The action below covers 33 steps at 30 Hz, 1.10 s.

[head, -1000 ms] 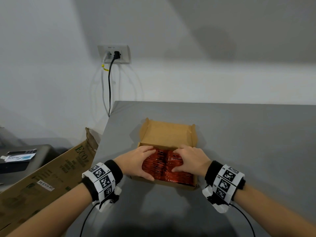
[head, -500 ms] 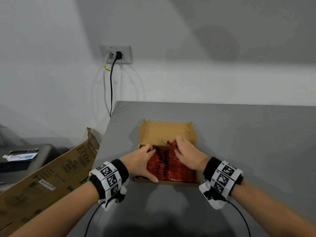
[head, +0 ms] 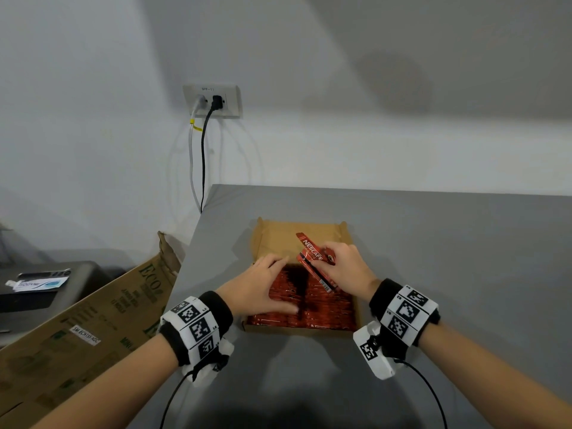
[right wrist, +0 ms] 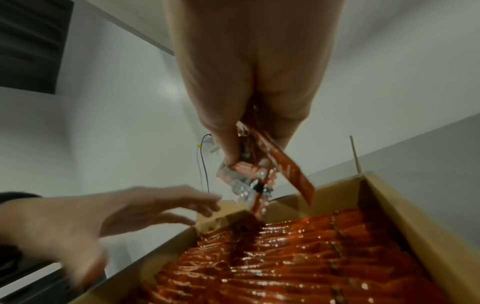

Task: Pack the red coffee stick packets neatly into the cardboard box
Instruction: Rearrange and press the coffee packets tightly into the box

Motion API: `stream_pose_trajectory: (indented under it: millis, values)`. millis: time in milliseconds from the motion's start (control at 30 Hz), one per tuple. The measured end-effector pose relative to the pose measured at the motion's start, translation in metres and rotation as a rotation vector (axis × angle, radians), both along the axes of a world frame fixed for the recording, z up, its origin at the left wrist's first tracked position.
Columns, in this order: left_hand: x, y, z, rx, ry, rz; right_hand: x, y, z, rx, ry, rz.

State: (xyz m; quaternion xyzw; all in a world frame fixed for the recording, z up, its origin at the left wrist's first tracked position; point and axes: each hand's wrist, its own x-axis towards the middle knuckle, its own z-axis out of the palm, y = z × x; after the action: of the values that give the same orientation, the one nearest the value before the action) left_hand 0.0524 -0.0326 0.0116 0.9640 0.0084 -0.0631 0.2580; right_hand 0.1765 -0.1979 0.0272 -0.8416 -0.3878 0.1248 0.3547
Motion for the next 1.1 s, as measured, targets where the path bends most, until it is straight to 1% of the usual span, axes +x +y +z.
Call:
stream_pose_trajectory:
  millis: [100, 167, 200, 267, 333, 367, 467, 533, 567, 633, 733, 900, 1100]
  values:
    - [0.007, -0.008, 0.012, -0.202, -0.229, 0.100, -0.004, 0.004, -0.001, 0.074, -0.009, 0.024]
    - [0.011, -0.010, 0.014, -0.344, -0.335, 0.207, -0.007, 0.008, 0.000, 0.129, 0.012, 0.036]
    - [0.012, -0.010, 0.014, -0.381, -0.371, 0.258, -0.009, 0.009, 0.002, 0.141, 0.029, 0.047]
    - [0.014, -0.005, 0.012, -0.355, -0.413, 0.291, -0.010, 0.009, 0.003, 0.126, 0.047, 0.091]
    - [0.014, 0.000, 0.009, -0.258, -0.427, 0.242, -0.011, 0.007, 0.003, 0.102, 0.046, 0.122]
    - [0.014, 0.002, 0.008, -0.223, -0.450, 0.218, -0.010, 0.006, 0.003, 0.117, 0.062, 0.109]
    - [0.007, 0.009, 0.011, -0.203, -0.629, 0.160, -0.005, 0.000, 0.002, 0.238, 0.121, -0.057]
    - [0.000, 0.012, 0.014, -0.165, -0.724, 0.099, -0.001, -0.003, 0.005, 0.239, 0.075, -0.143]
    - [-0.002, 0.014, 0.014, -0.141, -0.751, 0.073, 0.000, -0.004, 0.008, 0.218, 0.051, -0.144]
    - [-0.005, 0.015, 0.016, -0.124, -0.794, 0.061, 0.001, -0.004, 0.012, 0.181, 0.059, -0.115]
    - [-0.003, 0.014, 0.017, -0.153, -0.848, 0.085, -0.001, -0.001, 0.013, 0.183, 0.097, -0.090]
    - [0.002, 0.013, 0.015, -0.139, -0.829, 0.058, -0.004, 0.006, 0.016, 0.335, 0.107, -0.113]
    - [0.006, 0.001, 0.004, -0.171, -0.820, 0.051, -0.005, 0.015, 0.011, 0.443, 0.205, -0.148]
